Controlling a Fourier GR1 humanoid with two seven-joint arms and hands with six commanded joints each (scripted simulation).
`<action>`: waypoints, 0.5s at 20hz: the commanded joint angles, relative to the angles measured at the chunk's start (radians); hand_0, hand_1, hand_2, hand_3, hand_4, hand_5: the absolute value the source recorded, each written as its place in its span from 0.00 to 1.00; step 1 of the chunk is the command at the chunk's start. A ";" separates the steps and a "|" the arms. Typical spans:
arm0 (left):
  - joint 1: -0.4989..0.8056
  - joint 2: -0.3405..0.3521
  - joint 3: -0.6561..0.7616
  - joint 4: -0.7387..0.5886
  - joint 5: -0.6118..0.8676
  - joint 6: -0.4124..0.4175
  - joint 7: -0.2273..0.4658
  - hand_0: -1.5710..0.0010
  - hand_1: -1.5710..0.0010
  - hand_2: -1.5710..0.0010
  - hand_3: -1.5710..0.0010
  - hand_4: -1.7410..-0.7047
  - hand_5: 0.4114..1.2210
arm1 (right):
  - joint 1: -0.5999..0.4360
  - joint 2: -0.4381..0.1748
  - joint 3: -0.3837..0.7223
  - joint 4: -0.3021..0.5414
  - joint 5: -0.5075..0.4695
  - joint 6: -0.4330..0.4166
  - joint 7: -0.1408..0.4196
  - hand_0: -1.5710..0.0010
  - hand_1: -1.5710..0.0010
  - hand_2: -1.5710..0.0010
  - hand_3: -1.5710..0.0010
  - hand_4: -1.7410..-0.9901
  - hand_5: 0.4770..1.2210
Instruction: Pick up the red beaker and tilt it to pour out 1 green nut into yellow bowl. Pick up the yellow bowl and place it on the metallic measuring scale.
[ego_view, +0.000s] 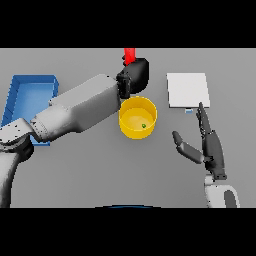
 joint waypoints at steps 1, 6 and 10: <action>-0.027 -0.011 -0.001 0.014 -0.008 -0.001 -0.008 0.00 0.00 0.00 0.00 0.01 1.00 | -0.012 0.006 0.005 -0.011 0.005 -0.006 0.021 1.00 1.00 1.00 1.00 0.80 0.13; -0.216 0.041 0.093 0.132 0.005 0.032 -0.050 0.00 0.00 0.00 0.00 0.02 1.00 | -0.012 0.009 0.011 0.005 0.011 -0.004 0.000 1.00 1.00 1.00 1.00 0.81 0.10; -0.305 0.106 0.271 0.260 0.099 0.038 0.023 0.00 0.00 0.00 0.00 0.02 1.00 | -0.031 -0.001 0.002 0.007 -0.027 0.025 0.000 1.00 1.00 1.00 1.00 0.85 0.11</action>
